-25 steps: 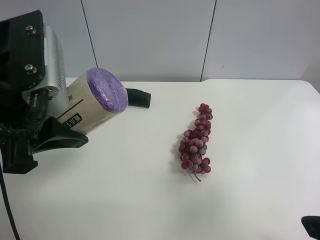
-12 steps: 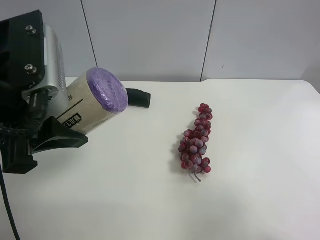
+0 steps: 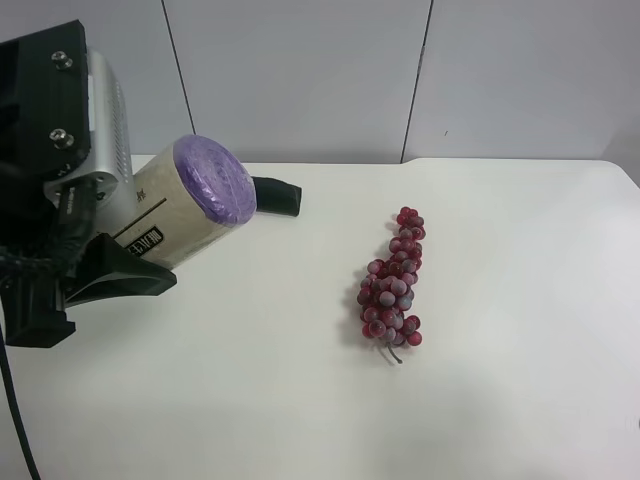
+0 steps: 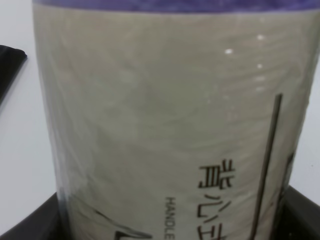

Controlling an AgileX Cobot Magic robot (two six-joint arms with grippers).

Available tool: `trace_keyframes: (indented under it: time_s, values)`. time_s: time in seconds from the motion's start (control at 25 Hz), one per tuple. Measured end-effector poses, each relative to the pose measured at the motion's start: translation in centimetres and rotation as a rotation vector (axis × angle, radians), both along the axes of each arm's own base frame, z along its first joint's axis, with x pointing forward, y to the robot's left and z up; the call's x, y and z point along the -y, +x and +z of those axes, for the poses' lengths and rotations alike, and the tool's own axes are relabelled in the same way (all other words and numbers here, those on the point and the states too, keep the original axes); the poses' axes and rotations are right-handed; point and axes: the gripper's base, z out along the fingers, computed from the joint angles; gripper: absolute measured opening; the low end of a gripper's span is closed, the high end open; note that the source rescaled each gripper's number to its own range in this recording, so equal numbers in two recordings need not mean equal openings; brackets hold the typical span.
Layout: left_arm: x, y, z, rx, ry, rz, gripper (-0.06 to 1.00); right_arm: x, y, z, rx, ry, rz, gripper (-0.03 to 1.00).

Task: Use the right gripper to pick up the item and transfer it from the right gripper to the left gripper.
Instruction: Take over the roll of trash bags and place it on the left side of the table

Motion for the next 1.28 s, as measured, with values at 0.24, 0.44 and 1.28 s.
trace_keyframes:
  time_s: [0.24,0.44,1.28]
  values:
    - [0.0,0.0,0.0,0.000,0.000,0.000,0.00,1.0,-1.7,0.1,0.139,0.057,-0.286,0.99]
    - [0.0,0.0,0.0,0.000,0.000,0.000,0.00,0.9,-1.7,0.1,0.147,0.046,-0.462,0.99]
    - [1.9,3.9,-2.6,-0.191,0.081,0.323,0.00,0.9,-1.7,0.1,0.147,0.044,-0.491,0.99]
